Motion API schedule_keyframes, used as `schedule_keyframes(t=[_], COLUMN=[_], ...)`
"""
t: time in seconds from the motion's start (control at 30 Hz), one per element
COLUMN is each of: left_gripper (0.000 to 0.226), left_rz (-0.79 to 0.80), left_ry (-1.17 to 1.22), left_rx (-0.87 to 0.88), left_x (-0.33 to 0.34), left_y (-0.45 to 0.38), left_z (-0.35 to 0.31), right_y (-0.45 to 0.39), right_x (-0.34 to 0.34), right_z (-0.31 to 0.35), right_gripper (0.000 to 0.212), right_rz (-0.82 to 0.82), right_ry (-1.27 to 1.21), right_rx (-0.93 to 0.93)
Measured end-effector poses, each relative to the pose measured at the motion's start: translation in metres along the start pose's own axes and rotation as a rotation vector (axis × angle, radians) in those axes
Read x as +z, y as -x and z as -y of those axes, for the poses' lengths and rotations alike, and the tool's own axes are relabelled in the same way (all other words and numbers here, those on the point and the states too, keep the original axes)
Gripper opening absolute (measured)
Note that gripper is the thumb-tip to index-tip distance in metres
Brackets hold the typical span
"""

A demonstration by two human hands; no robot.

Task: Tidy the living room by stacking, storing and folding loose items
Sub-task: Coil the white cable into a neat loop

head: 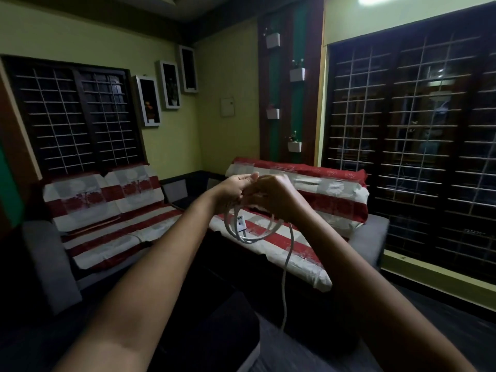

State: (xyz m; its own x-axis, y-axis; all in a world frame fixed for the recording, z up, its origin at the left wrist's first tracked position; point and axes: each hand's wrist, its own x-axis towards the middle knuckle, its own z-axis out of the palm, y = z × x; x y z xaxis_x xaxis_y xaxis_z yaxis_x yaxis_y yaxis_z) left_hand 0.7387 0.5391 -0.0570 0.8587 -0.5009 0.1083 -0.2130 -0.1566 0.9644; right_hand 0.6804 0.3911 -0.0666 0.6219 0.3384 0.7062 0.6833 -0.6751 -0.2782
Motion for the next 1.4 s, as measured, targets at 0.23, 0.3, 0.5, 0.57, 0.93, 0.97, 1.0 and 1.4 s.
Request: schedule_keyframes(t=[0.23, 0.3, 0.5, 0.57, 0.93, 0.97, 1.0, 1.4], left_gripper=[0.021, 0.027, 0.027, 0.027, 0.042, 0.042, 0.041, 0.037], left_rz=[0.009, -0.082, -0.368, -0.408, -0.199, -0.216, -0.227, -0.173], left_ry=[0.045, 0.085, 0.294, 0.249, 0.335, 0.359, 0.382, 0.126], left_rx=[0.026, 0.027, 0.081, 0.075, -0.024, -0.004, 0.018, 0.055], left_x=[0.021, 0.023, 0.018, 0.025, 0.054, 0.053, 0.051, 0.001], left_y=[0.012, 0.008, -0.003, -0.007, -0.002, -0.003, -0.004, 0.011], left_z=[-0.003, -0.004, -0.007, -0.004, -0.003, -0.006, -0.009, -0.019], right_y=[0.000, 0.005, 0.019, 0.017, 0.024, 0.028, 0.035, 0.078], right_x=[-0.008, -0.008, -0.009, -0.003, -0.009, -0.009, -0.008, -0.031], right_z=[-0.006, -0.008, -0.013, -0.008, -0.021, -0.020, -0.020, -0.045], right_gripper=[0.019, 0.020, 0.018, 0.015, 0.036, 0.035, 0.035, 0.012], right_rz=[-0.224, -0.183, 0.028, 0.018, -0.254, -0.187, -0.109, 0.175], right_ry=[-0.029, -0.041, -0.113, -0.129, -0.364, -0.467, -0.575, -0.466], right_rx=[0.059, 0.054, 0.101, 0.084, 0.389, 0.446, 0.494, 0.390])
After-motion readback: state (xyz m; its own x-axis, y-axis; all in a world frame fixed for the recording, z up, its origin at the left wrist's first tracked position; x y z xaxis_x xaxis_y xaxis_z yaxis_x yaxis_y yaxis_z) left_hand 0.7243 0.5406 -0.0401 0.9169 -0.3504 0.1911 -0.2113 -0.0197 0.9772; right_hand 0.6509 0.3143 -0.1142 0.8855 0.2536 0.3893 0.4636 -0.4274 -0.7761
